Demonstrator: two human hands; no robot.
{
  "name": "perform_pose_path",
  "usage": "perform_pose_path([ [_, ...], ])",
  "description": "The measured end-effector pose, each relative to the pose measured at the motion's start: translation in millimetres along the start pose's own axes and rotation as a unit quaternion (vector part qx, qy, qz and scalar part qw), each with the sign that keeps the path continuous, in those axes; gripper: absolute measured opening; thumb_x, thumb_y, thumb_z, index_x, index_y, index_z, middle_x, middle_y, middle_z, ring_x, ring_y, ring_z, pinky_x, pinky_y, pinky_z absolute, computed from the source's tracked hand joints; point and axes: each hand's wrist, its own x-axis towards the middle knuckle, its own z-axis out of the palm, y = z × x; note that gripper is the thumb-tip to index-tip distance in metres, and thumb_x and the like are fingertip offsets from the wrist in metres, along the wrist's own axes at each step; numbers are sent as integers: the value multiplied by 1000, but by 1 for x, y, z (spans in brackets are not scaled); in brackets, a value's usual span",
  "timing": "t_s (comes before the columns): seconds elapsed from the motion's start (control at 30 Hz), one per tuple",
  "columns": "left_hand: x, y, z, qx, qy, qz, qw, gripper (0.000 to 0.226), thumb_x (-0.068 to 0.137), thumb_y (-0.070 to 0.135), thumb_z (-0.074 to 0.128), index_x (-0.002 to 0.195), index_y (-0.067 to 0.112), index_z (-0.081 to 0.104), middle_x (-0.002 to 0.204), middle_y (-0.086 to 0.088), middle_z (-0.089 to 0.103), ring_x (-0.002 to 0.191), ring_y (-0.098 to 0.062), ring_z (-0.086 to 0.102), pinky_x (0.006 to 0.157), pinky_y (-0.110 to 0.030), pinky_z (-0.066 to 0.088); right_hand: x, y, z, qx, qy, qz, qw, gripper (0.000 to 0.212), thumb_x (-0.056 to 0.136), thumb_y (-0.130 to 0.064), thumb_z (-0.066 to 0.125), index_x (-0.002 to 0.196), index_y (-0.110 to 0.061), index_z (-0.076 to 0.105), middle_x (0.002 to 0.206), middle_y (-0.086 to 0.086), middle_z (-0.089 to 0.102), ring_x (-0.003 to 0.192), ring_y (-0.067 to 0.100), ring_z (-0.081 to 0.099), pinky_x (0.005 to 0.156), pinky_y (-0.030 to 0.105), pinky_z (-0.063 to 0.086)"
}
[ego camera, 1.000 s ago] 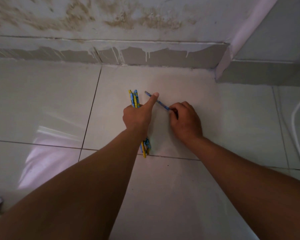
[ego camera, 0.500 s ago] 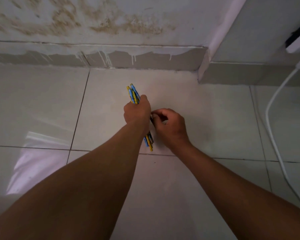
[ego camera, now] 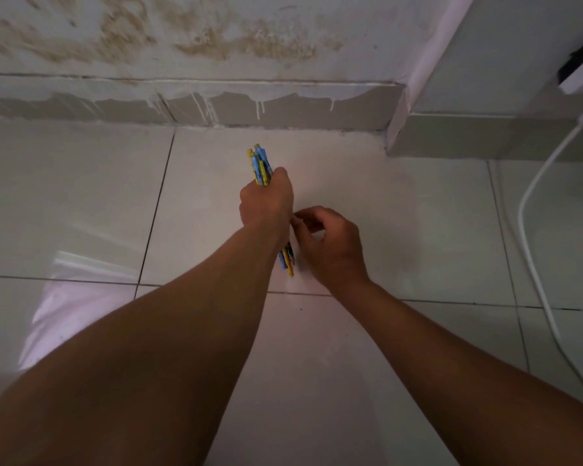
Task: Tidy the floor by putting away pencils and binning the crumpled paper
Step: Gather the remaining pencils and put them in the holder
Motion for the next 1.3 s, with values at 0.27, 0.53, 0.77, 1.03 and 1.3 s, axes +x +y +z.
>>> perform_pose_path([
  [0.27, -3, 1, 7, -100, -28, -17, 994, 40, 93, 39, 63, 65, 13, 54, 52, -2, 56, 47, -18, 55, 56, -28, 50, -2, -5, -7, -22, 0, -24, 999, 19, 90, -31, 54, 95, -23, 70, 87, -6, 70, 82, 13, 65, 72, 40, 54],
  [0.53, -69, 63, -4, -64, -30, 47, 996, 38, 69, 47, 63, 52, 17, 48, 49, -2, 47, 54, -30, 52, 63, -47, 54, -34, -68, -83, -137, 24, -79, 987, 27, 96, -35, 48, 108, -18, 66, 106, -2, 69, 100, 21, 63, 79, 43, 49],
  [0.77, -190, 163, -56, -30, -98, 80, 992, 36, 75, 30, 59, 47, 17, 40, 45, 1, 36, 51, -22, 34, 53, -37, 35, -73, -184, -199, -137, 47, -14, 989, 42, 101, -36, 41, 135, -15, 54, 133, 1, 60, 123, 14, 52, 102, 19, 33],
  [1.03, -359, 321, -88, 0, -205, 163, 965, 44, 83, 16, 56, 46, 19, 32, 41, 9, 24, 47, -16, 23, 50, -31, 25, -93, -329, -363, -212, 72, -4, 975, 46, 103, -40, 36, 141, -17, 49, 140, 3, 56, 130, 16, 50, 109, 31, 39],
  [1.3, -533, 473, -93, -3, -284, 243, 928, 40, 78, 21, 55, 43, 18, 34, 45, 7, 22, 53, -20, 21, 52, -34, 24, -109, -456, -552, -225, 156, -17, 962, 47, 102, -40, 36, 140, -15, 50, 139, 5, 57, 128, 21, 52, 106, 40, 44],
])
